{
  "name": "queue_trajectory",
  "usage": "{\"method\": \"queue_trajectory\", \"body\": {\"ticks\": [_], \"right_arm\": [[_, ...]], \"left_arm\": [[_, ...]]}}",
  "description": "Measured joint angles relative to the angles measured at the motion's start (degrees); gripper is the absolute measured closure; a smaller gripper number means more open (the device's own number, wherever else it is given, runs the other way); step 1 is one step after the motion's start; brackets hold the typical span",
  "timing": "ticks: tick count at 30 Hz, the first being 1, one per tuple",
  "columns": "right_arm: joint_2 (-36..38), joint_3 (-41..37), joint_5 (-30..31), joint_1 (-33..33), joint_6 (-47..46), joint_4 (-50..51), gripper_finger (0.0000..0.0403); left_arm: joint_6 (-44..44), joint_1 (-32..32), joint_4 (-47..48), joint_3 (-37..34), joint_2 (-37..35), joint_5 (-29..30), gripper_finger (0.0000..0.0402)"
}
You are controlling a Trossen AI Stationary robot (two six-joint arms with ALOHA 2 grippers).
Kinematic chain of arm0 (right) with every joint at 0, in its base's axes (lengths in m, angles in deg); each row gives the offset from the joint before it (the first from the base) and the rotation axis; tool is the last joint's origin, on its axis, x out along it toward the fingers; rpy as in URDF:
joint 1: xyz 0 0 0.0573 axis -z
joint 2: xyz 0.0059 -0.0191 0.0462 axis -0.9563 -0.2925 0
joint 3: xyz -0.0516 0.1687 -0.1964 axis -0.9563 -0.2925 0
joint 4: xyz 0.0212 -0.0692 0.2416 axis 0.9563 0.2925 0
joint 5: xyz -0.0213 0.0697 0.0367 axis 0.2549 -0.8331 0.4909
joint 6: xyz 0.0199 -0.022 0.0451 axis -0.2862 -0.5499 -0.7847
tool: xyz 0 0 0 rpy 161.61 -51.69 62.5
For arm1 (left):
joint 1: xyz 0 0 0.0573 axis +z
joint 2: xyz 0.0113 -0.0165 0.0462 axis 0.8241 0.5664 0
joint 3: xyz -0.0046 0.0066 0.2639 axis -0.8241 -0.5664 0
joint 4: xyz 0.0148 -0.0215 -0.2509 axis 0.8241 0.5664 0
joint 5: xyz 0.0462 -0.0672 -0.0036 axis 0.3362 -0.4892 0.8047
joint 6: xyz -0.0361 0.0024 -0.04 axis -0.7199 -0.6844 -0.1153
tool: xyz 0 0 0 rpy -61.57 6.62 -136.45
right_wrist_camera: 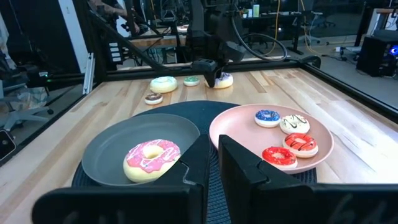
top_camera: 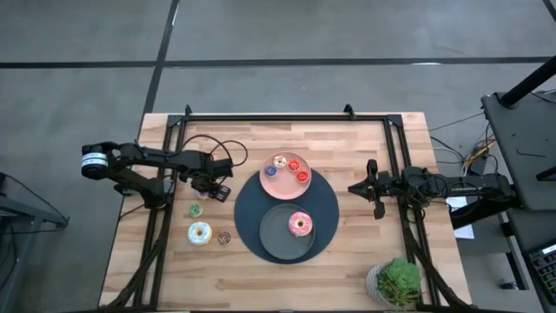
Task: Pick & Place donuts
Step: Put the large purple donut on the gray plate
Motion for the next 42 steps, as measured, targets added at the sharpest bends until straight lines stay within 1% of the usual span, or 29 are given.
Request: {"method": "queue_trajectory", "body": {"ticks": [10,14,23,32,36,42], "right_arm": [[0.00,0.00,0.00,0.01,0.00,0.00,0.0374],[0.00,0.00,0.00,0.02,0.00,0.00,0.0374],[0.00,-0.01,0.00,0.01,0.00,0.00,0.0374],[0.00,0.01,0.00,0.00,0.01,0.00,0.0374],[0.00,0.01,0.00,0.02,-0.01,0.00,0.0374],[0.00,0.01,0.00,0.00,0.01,0.00,0.0374]], "left_arm": [[3.16,0.17,2.43,1.63,0.00,-0.63,0.0272],[3.35,0.39,2.54,2.82,0.00,-0.61,0.0272],[3.32,0.50,2.86,2.97,0.00,-0.33,0.0272],[3.30,0.50,2.88,2.93,0.00,-0.13,0.0288],[3.35,0.50,2.94,2.93,0.00,-0.11,0.0289],[5.24,0.50,6.86,4.83,0.00,1.19,0.0289]]}}
